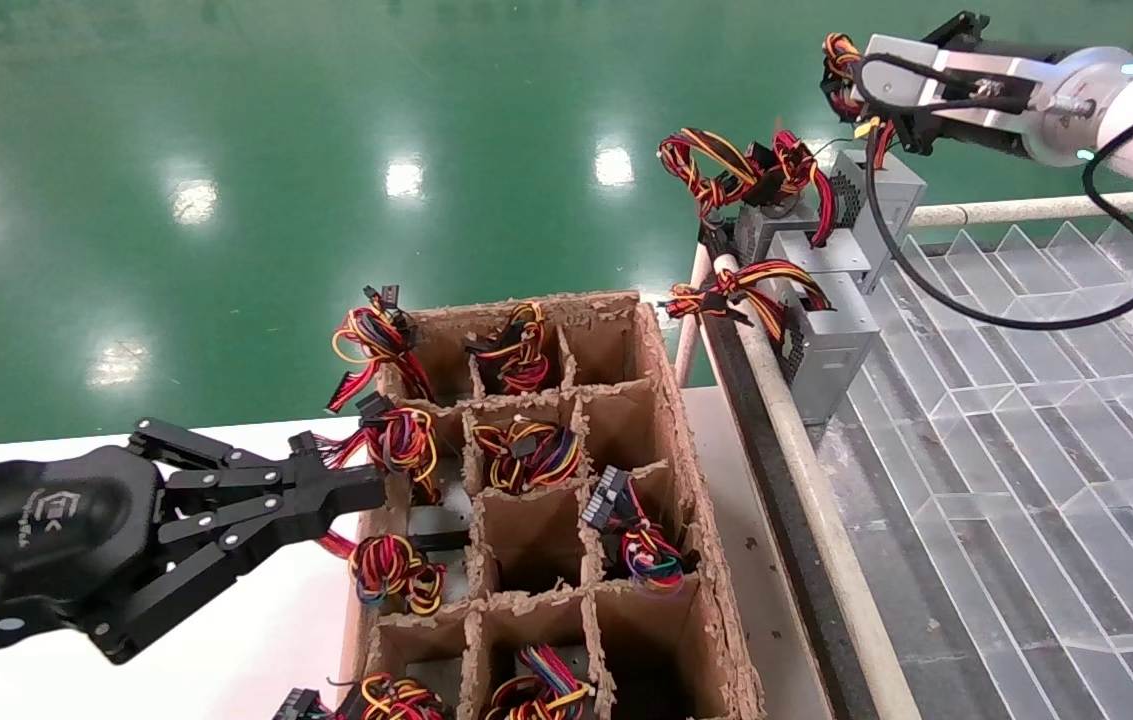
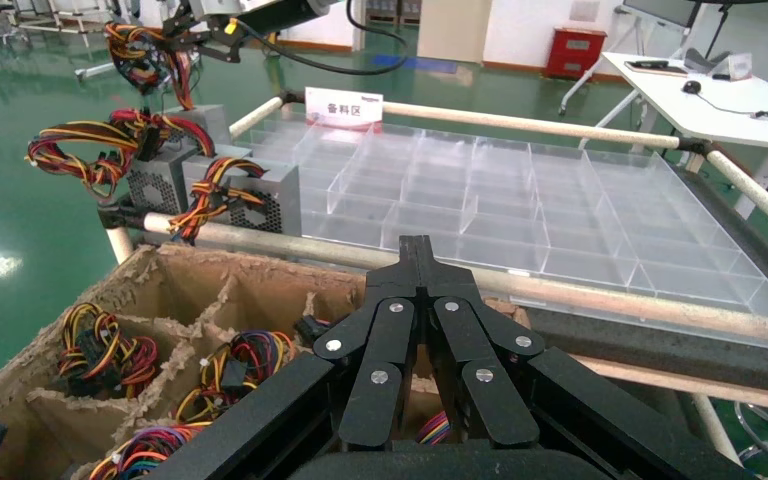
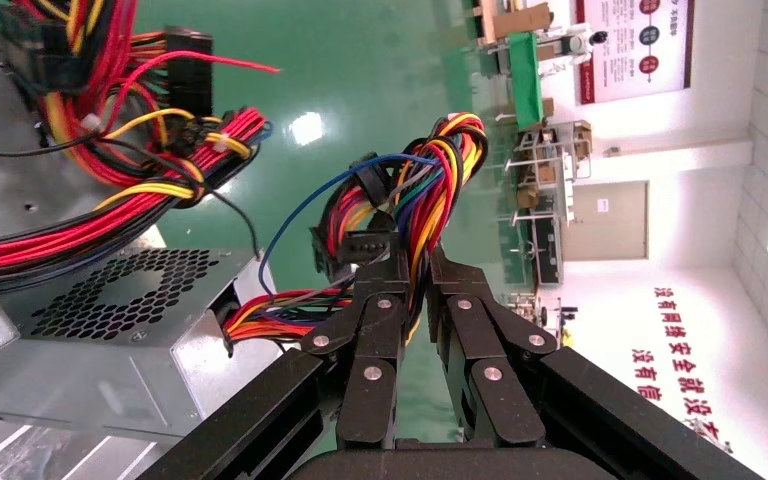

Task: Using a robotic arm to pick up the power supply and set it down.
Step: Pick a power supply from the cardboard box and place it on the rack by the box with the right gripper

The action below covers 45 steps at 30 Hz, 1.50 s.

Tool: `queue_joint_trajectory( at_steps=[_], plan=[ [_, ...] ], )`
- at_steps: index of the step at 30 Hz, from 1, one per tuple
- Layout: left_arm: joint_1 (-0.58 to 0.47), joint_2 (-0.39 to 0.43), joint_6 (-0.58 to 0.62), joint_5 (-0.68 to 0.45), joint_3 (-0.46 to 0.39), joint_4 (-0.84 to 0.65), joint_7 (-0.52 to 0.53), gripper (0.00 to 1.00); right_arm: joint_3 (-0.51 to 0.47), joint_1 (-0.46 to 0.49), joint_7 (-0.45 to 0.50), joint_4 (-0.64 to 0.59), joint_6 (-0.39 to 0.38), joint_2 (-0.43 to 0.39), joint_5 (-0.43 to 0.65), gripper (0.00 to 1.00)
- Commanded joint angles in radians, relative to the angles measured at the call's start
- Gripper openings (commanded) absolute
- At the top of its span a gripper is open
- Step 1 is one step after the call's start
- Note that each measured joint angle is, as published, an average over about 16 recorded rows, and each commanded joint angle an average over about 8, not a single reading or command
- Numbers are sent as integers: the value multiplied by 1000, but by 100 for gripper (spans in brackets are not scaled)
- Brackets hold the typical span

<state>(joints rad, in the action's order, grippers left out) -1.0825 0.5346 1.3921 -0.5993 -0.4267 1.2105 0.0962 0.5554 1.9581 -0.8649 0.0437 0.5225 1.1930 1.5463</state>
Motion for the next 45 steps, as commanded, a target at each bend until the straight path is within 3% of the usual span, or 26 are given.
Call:
queue_joint_trajectory(
  at_steps=[1,8,9,16,17,45],
  plan=[
    [0,0,0,0,0,0,0,0,-2,-5,-14,-4,2,1,-3,0],
    [0,0,0,0,0,0,0,0,-21,-30,-26,-17,21,16,-31,1],
    [0,0,0,0,0,0,0,0,-23,-30,-27,-18,23,18,-35,6],
    [0,0,0,0,0,0,0,0,-31,-23,-30,-28,32,26,-46,93],
    [0,0,0,0,0,0,0,0,-32,-22,-29,-30,33,27,-48,100],
    [0,0,0,0,0,0,0,0,-60,-6,-8,-38,80,-1,-87,100]
  ],
)
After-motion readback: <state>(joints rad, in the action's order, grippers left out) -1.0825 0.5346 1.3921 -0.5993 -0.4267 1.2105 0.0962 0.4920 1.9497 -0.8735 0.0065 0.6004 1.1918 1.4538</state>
